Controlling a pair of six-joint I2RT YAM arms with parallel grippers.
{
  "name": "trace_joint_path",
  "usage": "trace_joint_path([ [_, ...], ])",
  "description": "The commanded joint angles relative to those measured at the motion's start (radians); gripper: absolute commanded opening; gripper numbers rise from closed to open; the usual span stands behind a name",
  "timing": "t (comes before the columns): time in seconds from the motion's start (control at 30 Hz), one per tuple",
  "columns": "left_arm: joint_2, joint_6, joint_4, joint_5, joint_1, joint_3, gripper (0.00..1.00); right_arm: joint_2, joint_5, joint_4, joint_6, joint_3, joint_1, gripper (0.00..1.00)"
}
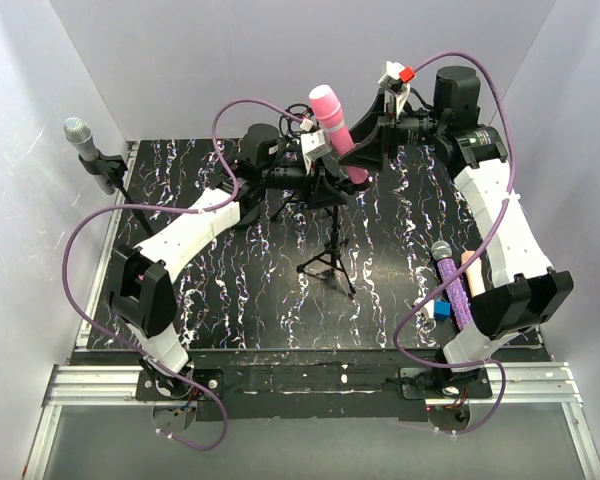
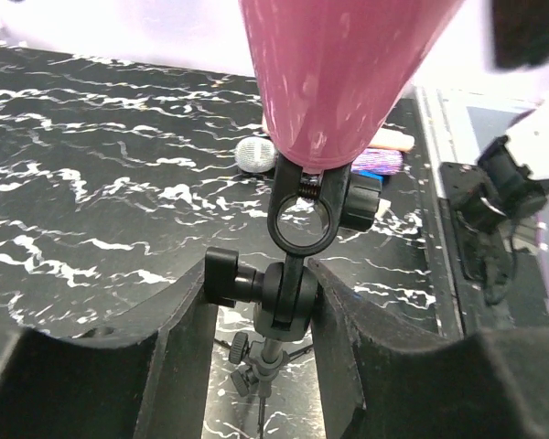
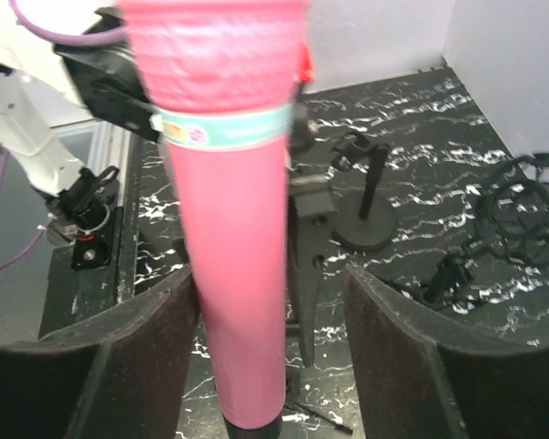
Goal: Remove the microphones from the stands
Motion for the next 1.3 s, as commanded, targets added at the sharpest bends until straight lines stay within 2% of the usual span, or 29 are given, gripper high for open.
trace_joint_path([
  [0.0,-0.095,-0.020,0.050,-0.162,0.001,-0.060,0.27,-0.034,0.115,0.095,0.064,-0.038,0.003,0.75],
  [0.13,-0.156,-0.023,0.092,-0.334,-0.005,-0.120,0.25,-0.091,0.209,0.097,0.084,-0.097,0.003,0.82],
  [0.3,-0.202,0.018,0.078,-0.555,-0.039,-0.153,0.25,-0.186,0.371,0.109,0.152,-0.238,0.003,0.85],
  [0.43,-0.202,0.007,0.061,-0.618,-0.064,-0.152,0.25,-0.265,0.432,0.130,0.198,-0.350,0.003,0.85],
  [0.63,-0.184,-0.046,0.043,-0.680,-0.107,-0.150,0.22,-0.323,0.499,0.064,0.213,-0.426,0.003,0.82],
  [0.67,-0.187,-0.055,0.035,-0.692,-0.110,-0.150,0.25,-0.329,0.504,0.057,0.215,-0.436,0.001,0.79],
  [0.73,-0.199,-0.062,0.014,-0.701,-0.110,-0.160,0.48,-0.338,0.510,0.058,0.236,-0.456,0.004,0.77],
  [0.8,-0.224,-0.056,0.002,-0.694,-0.111,-0.173,0.65,-0.338,0.508,0.061,0.252,-0.470,0.007,0.75],
  [0.93,-0.303,-0.011,0.017,-0.642,-0.107,-0.235,0.91,-0.331,0.478,0.054,0.265,-0.472,0.009,0.73],
  [1.0,-0.342,0.009,-0.006,-0.608,-0.105,-0.236,0.98,-0.323,0.443,0.037,0.264,-0.464,0.009,0.71],
  [1.13,-0.374,-0.002,-0.044,-0.530,-0.079,-0.192,0.98,-0.323,0.374,0.001,0.239,-0.475,0.009,0.68],
  [1.27,-0.354,-0.063,-0.009,-0.490,-0.046,-0.112,0.98,-0.349,0.324,0.000,0.230,-0.506,0.009,0.68],
])
